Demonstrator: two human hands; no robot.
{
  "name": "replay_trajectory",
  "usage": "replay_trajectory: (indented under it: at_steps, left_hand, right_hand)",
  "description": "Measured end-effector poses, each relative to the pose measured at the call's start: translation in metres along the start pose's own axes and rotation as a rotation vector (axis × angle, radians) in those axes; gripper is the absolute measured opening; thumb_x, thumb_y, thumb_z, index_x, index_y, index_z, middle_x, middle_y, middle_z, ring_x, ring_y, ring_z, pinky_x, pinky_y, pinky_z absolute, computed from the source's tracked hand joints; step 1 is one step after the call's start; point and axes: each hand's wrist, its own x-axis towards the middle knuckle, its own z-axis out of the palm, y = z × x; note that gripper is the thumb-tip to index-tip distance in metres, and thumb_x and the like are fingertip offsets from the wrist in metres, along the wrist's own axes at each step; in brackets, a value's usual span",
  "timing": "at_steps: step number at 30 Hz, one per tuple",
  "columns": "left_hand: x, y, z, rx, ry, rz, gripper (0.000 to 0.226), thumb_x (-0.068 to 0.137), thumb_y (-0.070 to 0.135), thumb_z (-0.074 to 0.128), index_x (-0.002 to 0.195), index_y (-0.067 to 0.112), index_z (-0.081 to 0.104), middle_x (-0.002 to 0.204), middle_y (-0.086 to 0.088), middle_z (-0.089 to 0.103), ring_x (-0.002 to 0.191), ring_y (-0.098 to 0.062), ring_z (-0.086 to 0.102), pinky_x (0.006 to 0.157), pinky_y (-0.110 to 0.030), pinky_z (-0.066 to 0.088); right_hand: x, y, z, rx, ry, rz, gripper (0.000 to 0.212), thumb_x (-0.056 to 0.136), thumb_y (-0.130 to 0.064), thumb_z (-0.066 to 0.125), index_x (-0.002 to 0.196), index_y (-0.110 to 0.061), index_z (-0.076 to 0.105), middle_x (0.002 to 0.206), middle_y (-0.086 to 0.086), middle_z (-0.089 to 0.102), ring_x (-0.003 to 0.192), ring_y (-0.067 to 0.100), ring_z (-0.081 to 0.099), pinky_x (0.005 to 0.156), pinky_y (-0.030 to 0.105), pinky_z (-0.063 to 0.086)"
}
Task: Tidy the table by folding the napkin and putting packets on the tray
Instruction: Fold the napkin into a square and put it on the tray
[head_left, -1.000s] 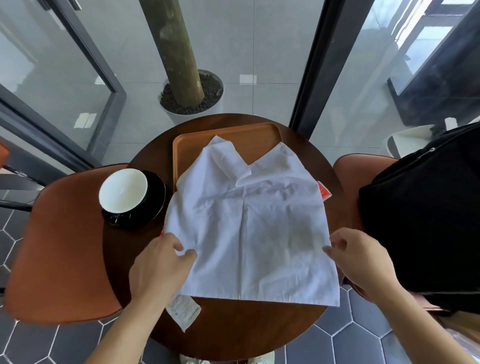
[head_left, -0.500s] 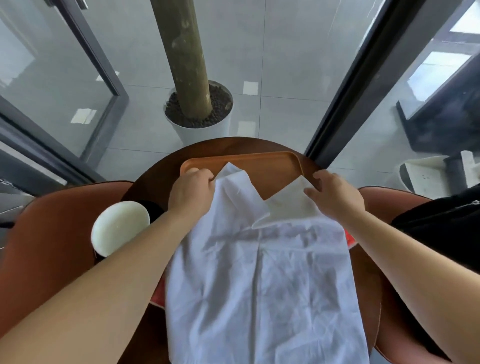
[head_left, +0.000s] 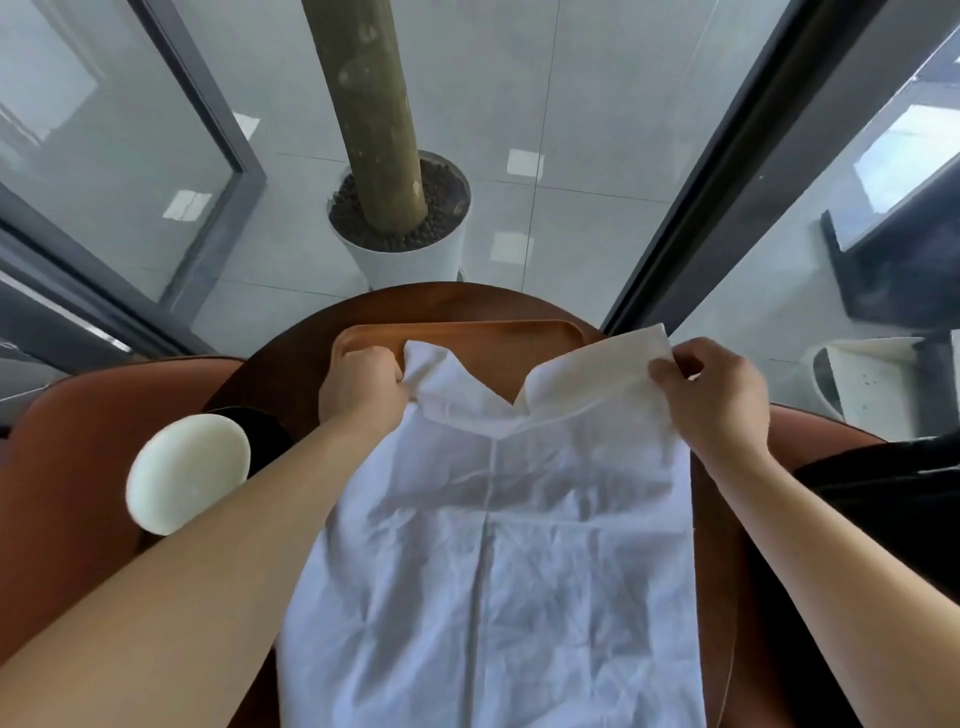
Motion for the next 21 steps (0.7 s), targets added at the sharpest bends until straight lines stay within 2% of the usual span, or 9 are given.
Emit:
replay_trajectory:
  at_steps: [2, 4, 7, 10, 12, 16, 17, 19, 21]
  left_hand:
    - [-0.005, -0.008, -0.007, -0.044, 0.085, -0.061, 0.033, 0.088, 0.014, 0.06, 0.057, 0.015, 0.049, 0.06, -0.004, 0.053, 0.055, -0.024, 0.049, 0.049, -0.027, 0.034]
    - [-0.01, -0.021, -0.013, -0.073, 0.188, -0.139, 0.024, 0.085, 0.016, 0.061, 0.062, 0.011, 0.056, 0.063, -0.005, 0.059, 0.058, -0.027, 0.051, 0.052, -0.028, 0.035]
    - [-0.02, -0.034, -0.018, -0.135, 0.269, -0.236, 0.012, 0.088, 0.019, 0.062, 0.078, 0.012, 0.066, 0.084, -0.008, 0.07, 0.073, -0.03, 0.053, 0.062, -0.033, 0.037]
    - [-0.034, -0.038, -0.016, -0.167, 0.224, -0.26, 0.015, 0.09, 0.023, 0.062, 0.1, 0.017, 0.071, 0.106, -0.006, 0.071, 0.096, -0.033, 0.061, 0.071, -0.034, 0.043]
    - [-0.053, -0.038, -0.013, -0.18, 0.22, -0.234, 0.02, 0.089, 0.021, 0.061, 0.105, 0.02, 0.072, 0.109, -0.005, 0.07, 0.099, -0.031, 0.062, 0.074, -0.034, 0.046]
    - [-0.117, -0.042, -0.001, -0.192, 0.218, -0.137, 0.023, 0.09, 0.021, 0.063, 0.112, 0.019, 0.07, 0.108, -0.003, 0.062, 0.092, -0.025, 0.06, 0.071, -0.035, 0.047]
    - [-0.133, -0.042, 0.004, -0.168, 0.194, -0.086, 0.025, 0.091, 0.022, 0.064, 0.115, 0.019, 0.069, 0.111, -0.003, 0.06, 0.097, -0.025, 0.06, 0.074, -0.037, 0.049]
    - [-0.16, -0.041, 0.015, -0.086, 0.141, 0.053, 0.03, 0.091, 0.023, 0.065, 0.12, 0.017, 0.068, 0.118, -0.006, 0.059, 0.107, -0.029, 0.057, 0.083, -0.041, 0.051]
    - [-0.184, -0.04, 0.025, 0.001, 0.079, 0.155, 0.037, 0.093, 0.026, 0.063, 0.129, 0.018, 0.064, 0.131, -0.009, 0.056, 0.119, -0.032, 0.054, 0.092, -0.043, 0.049]
  right_hand:
    - [0.013, 0.007, -0.002, -0.001, -0.001, 0.036, 0.012, 0.09, -0.031, 0.062, 0.08, -0.025, 0.064, 0.075, 0.002, 0.066, 0.072, 0.029, 0.059, 0.057, 0.033, 0.042]
    - [0.02, 0.012, 0.003, -0.003, -0.016, 0.049, 0.014, 0.09, -0.03, 0.061, 0.079, -0.021, 0.064, 0.072, 0.002, 0.064, 0.073, 0.03, 0.058, 0.056, 0.032, 0.037]
    - [0.023, 0.012, 0.015, 0.004, -0.065, 0.022, 0.016, 0.092, -0.029, 0.062, 0.082, -0.017, 0.065, 0.074, 0.006, 0.065, 0.077, 0.035, 0.06, 0.058, 0.033, 0.04]
    - [0.021, 0.012, 0.023, 0.045, -0.079, -0.015, 0.014, 0.093, -0.027, 0.063, 0.101, -0.016, 0.068, 0.095, 0.006, 0.07, 0.089, 0.032, 0.063, 0.07, 0.035, 0.046]
    - [0.013, 0.016, 0.021, 0.09, -0.06, -0.033, 0.02, 0.093, -0.026, 0.064, 0.111, -0.017, 0.067, 0.106, 0.004, 0.069, 0.094, 0.028, 0.063, 0.073, 0.033, 0.043]
    - [-0.03, 0.021, 0.013, 0.121, -0.179, -0.185, 0.02, 0.093, -0.023, 0.065, 0.113, -0.021, 0.068, 0.107, -0.003, 0.069, 0.076, 0.005, 0.06, 0.063, 0.026, 0.041]
    - [-0.045, 0.022, 0.012, 0.098, -0.217, -0.26, 0.02, 0.092, -0.022, 0.066, 0.112, -0.021, 0.068, 0.108, -0.004, 0.069, 0.078, 0.006, 0.06, 0.064, 0.027, 0.043]
    - [-0.074, 0.021, 0.01, 0.015, -0.264, -0.456, 0.023, 0.092, -0.02, 0.068, 0.114, -0.019, 0.07, 0.114, -0.003, 0.07, 0.095, 0.016, 0.064, 0.074, 0.033, 0.052]
    - [-0.102, 0.018, 0.01, -0.061, -0.338, -0.616, 0.028, 0.091, -0.019, 0.07, 0.119, -0.017, 0.07, 0.119, -0.002, 0.069, 0.108, 0.024, 0.062, 0.083, 0.037, 0.054]
